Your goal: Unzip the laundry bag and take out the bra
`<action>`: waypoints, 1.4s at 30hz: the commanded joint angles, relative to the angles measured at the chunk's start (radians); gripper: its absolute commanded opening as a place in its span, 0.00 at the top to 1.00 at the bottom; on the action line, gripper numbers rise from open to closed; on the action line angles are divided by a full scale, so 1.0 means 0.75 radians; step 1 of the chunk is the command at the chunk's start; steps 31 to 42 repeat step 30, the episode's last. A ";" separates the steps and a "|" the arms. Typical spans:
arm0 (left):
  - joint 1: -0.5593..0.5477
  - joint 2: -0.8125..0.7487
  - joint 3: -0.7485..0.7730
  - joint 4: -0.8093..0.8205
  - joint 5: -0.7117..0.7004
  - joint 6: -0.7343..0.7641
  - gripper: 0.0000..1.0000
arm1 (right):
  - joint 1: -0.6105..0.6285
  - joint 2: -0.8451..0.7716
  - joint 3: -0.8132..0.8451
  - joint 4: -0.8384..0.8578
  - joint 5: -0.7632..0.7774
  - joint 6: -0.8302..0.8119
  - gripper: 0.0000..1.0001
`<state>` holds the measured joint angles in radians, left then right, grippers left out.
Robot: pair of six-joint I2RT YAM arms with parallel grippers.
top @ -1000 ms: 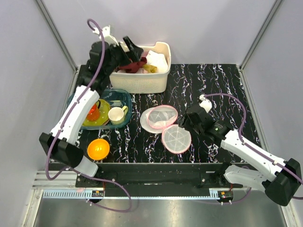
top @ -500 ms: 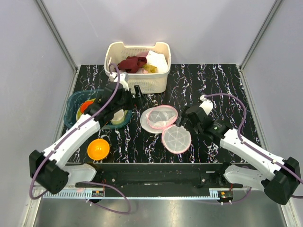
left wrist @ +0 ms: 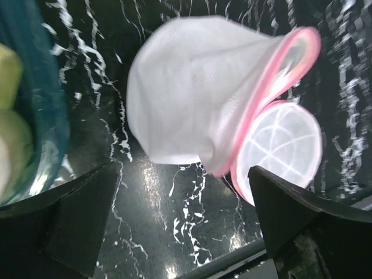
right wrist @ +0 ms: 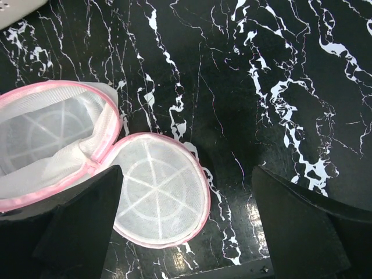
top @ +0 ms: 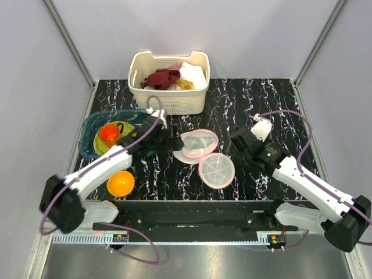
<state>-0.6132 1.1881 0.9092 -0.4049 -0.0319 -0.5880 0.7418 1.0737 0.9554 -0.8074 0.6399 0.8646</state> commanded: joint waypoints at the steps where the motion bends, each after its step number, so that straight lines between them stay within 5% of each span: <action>1: -0.090 0.335 0.137 0.184 0.121 -0.001 0.01 | -0.005 -0.082 0.011 -0.006 0.073 0.015 0.00; 6: -0.164 0.563 0.368 0.235 0.265 -0.003 0.01 | -0.005 -0.159 -0.008 -0.026 0.069 0.031 0.00; 15: -0.170 0.331 0.479 0.002 0.106 0.146 0.01 | -0.007 -0.190 -0.059 -0.028 0.065 0.058 0.00; 29: -0.044 -0.152 0.283 -0.315 -0.176 0.179 0.01 | -0.005 -0.078 -0.006 0.019 0.045 0.046 0.00; 42: -0.025 -0.169 0.281 -0.317 -0.184 0.179 0.01 | -0.007 -0.071 -0.004 0.019 0.043 0.046 0.00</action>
